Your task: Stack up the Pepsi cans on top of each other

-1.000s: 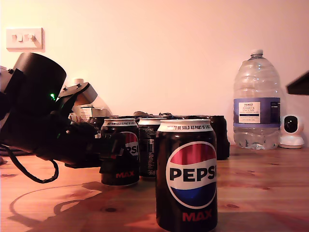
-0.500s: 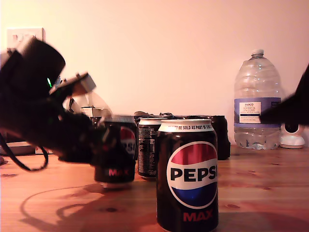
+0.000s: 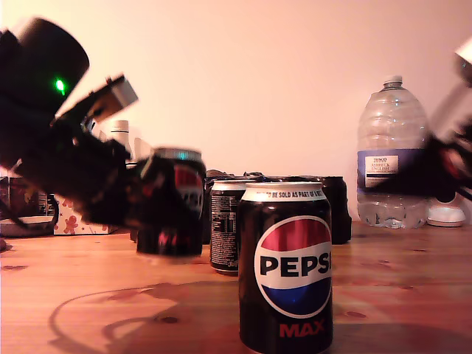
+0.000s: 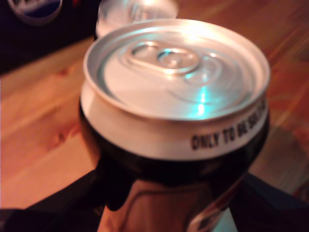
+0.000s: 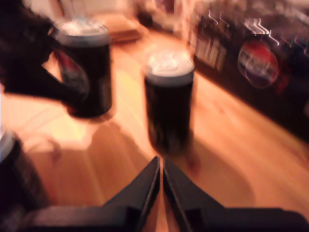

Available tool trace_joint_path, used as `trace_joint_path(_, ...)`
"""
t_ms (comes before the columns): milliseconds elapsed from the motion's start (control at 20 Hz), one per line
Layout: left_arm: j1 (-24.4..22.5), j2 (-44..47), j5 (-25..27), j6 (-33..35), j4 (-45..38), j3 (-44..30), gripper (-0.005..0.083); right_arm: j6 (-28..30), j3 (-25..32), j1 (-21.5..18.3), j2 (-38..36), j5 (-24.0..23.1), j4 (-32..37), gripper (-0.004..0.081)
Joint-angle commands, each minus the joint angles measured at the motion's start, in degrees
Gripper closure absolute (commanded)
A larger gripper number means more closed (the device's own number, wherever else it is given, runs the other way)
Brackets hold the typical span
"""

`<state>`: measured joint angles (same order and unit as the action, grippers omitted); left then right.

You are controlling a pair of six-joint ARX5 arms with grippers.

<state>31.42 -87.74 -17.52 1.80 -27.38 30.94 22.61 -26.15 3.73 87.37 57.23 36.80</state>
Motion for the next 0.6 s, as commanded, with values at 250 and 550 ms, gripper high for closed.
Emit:
trace_joint_path(250,0.2,5.8,-4.3,-4.3,-1.7,0.2,0.0416,4.6,-11.3,-0.4,18.6,13.8,-0.2,0.0783)
trace_joint_path(550,1.8,11.9,-6.0,-4.8,1.8,-1.5,0.0416,6.2,-19.6,0.2,27.9,14.9,-0.2,0.0783)
